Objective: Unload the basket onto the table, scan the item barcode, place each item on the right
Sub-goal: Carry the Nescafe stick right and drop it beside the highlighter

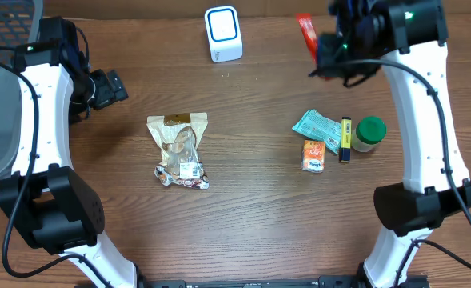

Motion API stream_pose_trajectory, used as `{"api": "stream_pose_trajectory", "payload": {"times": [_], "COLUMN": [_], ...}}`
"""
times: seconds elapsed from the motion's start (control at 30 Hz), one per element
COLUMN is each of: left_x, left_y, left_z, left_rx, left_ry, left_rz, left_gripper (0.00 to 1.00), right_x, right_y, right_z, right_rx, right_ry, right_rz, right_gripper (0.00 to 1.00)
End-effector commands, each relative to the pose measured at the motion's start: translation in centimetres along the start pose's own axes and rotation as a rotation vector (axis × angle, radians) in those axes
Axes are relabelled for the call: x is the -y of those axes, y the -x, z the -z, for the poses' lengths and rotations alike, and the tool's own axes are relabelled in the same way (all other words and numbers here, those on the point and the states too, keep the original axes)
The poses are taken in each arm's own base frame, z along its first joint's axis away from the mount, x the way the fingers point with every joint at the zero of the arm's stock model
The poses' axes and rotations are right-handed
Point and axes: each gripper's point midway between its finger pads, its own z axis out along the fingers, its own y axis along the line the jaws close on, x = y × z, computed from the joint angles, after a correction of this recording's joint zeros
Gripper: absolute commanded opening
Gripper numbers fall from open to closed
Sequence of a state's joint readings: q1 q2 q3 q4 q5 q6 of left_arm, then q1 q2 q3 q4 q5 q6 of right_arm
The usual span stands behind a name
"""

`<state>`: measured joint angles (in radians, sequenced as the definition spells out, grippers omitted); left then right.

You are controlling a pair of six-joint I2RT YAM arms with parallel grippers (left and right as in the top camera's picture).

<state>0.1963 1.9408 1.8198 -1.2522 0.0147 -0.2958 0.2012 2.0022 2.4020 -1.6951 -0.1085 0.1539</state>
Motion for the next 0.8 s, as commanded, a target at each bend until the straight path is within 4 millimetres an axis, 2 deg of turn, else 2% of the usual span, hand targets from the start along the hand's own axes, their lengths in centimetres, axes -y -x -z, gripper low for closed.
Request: {"api": "stream_pose_trajectory", "payload": {"times": [0.0, 0.2, 0.27, 0.37, 0.43, 0.67, 0.73, 0.77], "left_x": [0.5, 0.5, 0.5, 0.5, 0.5, 0.5, 0.5, 0.5], "left_y": [0.4, 0.4, 0.4, 0.4, 0.4, 0.4, 0.4, 0.4], "left_z": [1.0, 1.0, 1.0, 1.0, 1.0, 1.0, 1.0, 1.0], "left_rx": [0.03, 0.03, 0.03, 0.03, 0.03, 0.03, 0.03, 0.03], "left_ry": [-0.012, -0.012, -0.012, -0.012, -0.012, -0.012, -0.012, -0.012], "left_rz": [-0.019, -0.019, -0.019, -0.019, -0.019, -0.019, -0.019, -0.019], "left_gripper": [1.0, 1.0, 1.0, 1.0, 1.0, 1.0, 1.0, 1.0], "right_x": [0.8, 2.4, 3.4, 5.6, 6.6, 7.5, 8.7, 9.1], "right_y": [-0.9, -5.1, -7.2, -9.1, -9.8, -11.4, -11.6, -11.6], "right_z": [-2.0, -6.4, -8.0, -9.5, -10.4, -13.6, -14.1, -14.3], "right_rx": [-0.08, -0.287, -0.373, -0.434, -0.451, -0.475, -0.458, -0.45], "right_ry": [0.013, -0.031, -0.072, -0.196, -0.245, -0.267, -0.332, -0.361], "right_rz": [-0.005, -0.044, -0.069, -0.133, -0.145, -0.166, -0.193, -0.206], "right_gripper": [0.04, 0.04, 0.04, 0.04, 0.04, 0.04, 0.04, 0.09]}}
